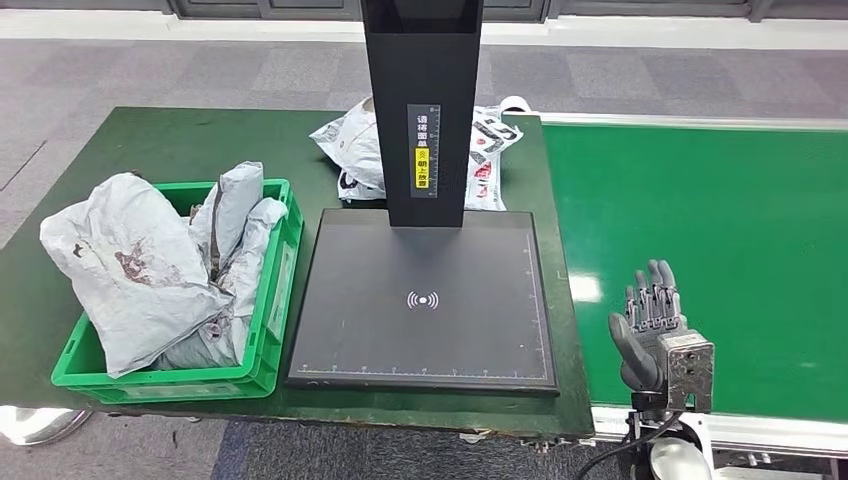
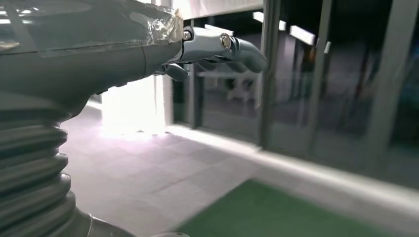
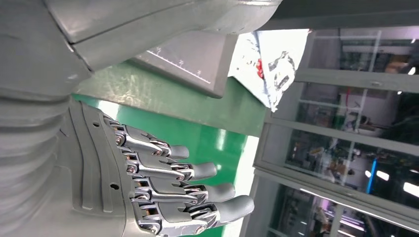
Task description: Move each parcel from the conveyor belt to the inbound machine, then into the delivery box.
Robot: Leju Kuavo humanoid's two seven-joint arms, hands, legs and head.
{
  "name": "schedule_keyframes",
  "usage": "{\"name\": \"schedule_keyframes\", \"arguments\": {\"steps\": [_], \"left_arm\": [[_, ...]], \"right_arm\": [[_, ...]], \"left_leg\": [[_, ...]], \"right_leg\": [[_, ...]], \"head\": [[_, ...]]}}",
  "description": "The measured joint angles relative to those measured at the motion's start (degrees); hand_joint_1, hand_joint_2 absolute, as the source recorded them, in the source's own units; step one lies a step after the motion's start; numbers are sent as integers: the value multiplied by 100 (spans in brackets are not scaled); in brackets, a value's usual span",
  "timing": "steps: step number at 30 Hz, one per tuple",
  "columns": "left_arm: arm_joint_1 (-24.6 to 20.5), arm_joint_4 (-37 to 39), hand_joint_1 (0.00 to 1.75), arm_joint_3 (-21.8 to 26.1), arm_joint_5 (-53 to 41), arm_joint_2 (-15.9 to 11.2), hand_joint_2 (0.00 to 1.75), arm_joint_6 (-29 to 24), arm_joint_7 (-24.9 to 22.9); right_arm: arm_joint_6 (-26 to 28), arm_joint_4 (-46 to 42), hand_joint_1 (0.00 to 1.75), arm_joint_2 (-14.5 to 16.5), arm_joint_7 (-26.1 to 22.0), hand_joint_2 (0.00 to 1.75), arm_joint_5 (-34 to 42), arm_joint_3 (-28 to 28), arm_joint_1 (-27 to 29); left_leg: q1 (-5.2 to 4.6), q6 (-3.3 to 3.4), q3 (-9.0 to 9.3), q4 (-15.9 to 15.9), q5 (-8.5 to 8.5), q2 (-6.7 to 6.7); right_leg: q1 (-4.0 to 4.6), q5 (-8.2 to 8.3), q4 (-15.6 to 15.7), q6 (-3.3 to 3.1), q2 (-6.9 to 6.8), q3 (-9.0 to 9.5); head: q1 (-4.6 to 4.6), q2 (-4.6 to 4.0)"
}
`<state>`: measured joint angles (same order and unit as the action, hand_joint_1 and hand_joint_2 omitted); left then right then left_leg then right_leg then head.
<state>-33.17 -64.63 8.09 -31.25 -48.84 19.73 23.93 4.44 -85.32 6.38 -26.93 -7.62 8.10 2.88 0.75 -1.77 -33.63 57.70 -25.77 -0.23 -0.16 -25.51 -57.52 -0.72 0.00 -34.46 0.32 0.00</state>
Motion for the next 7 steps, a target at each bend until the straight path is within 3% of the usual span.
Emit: {"name": "schedule_keyframes", "arguments": {"steps": [6,7], "left_arm": [[283,29,0,-212,1096,1988,175,-821,432],[303,33,0,-256,1179,2142,175,-870,465]], "right_arm": [[319,75,0,86,116,175,-472,-406,-450],[363,94,0,90,125,175,-510,-454,-499]], "left_leg": [[-20,15,3,3,17,-4],[-21,17,3,3,18,-3]], "right_leg": [[-29,24,0,19,1,4],[-30,26,1,23,3,4]], "head": [[1,0],[1,0]]}}
